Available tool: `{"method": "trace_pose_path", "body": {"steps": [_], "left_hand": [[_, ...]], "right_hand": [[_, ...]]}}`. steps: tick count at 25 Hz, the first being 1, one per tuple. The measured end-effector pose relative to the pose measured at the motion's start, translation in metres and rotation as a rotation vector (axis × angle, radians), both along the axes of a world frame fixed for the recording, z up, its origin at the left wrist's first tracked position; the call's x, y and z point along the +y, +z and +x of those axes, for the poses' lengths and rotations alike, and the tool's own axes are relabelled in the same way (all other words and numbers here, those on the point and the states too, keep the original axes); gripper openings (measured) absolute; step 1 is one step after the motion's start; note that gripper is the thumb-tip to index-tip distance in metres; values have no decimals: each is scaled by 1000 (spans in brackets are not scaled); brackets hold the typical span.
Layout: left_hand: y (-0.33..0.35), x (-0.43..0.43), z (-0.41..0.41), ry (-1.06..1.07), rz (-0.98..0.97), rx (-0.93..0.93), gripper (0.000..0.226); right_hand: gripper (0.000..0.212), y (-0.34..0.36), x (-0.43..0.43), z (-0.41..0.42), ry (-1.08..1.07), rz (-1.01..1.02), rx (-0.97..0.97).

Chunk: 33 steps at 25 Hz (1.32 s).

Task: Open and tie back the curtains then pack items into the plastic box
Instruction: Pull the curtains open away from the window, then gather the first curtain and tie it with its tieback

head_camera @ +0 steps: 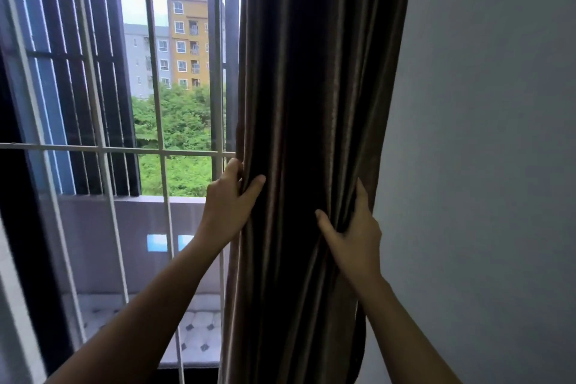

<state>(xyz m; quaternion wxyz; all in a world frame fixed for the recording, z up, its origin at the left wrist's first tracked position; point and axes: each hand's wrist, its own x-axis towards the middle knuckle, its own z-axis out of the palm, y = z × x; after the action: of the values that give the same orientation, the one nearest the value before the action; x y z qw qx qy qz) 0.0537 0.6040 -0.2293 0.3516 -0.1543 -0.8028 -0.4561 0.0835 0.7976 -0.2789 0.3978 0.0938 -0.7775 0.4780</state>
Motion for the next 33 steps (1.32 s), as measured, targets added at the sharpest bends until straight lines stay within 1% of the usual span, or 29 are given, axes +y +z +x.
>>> {"method": "trace_pose_path", "body": {"steps": [3,5,6,7,9,10,11,12,13,15,16,17,18,20,23,27,30,32,33], "left_hand": [[-8,-9,-3,-22,53,-32,13],[-14,-15,-6,-38,97,-64,21],[-15,-19,-8,-36,109,-73,26],[-17,-22,-10,-35,109,-81,30],[-22,-29,-16,-57,102,-95,33],[-26,-32,-18,-68,97,-93,32],[-30,-35,-21,-75,97,-88,32],[-35,-38,-23,-82,103,-82,31],[-40,-39,-25,-84,103,-74,30],[-50,-39,-28,-66,51,-69,28],[-55,-39,-29,-48,-8,-71,26],[-60,-38,-30,-35,-82,-70,25],[-63,-39,-29,-25,-155,-64,24],[-68,-40,-28,-7,-257,-51,24],[-67,-38,-21,-46,-320,-98,31],[-61,-22,-17,-255,-326,-283,41],[-52,-20,-15,-316,-329,-401,40],[-47,-17,-13,-312,-379,-400,37],[-45,-16,-11,-311,-418,-389,43]], "right_hand": [[80,-7,-14,-11,27,22,23],[84,-10,-23,-15,2,-8,56],[85,-12,-27,-16,-52,-8,98],[83,-14,-31,-17,-149,29,173],[70,-21,-42,-18,-352,183,423],[61,-24,-47,-21,-384,271,537],[56,-27,-53,-23,-363,334,582],[56,-27,-61,-23,-296,345,531],[62,-25,-71,-21,-207,310,386],[80,-21,-87,-18,-53,210,21],[85,-21,-92,-20,-36,189,-96],[85,-24,-95,-23,-41,178,-155],[81,-27,-96,-25,-61,174,-163],[65,-35,-93,-27,-143,177,-101],[46,-56,-93,-23,-217,185,7],[39,-93,-103,-20,-122,134,52],[37,-111,-101,-20,-77,95,65],[33,-118,-102,-20,-55,68,62],[32,-120,-103,-20,-40,56,46]]}}
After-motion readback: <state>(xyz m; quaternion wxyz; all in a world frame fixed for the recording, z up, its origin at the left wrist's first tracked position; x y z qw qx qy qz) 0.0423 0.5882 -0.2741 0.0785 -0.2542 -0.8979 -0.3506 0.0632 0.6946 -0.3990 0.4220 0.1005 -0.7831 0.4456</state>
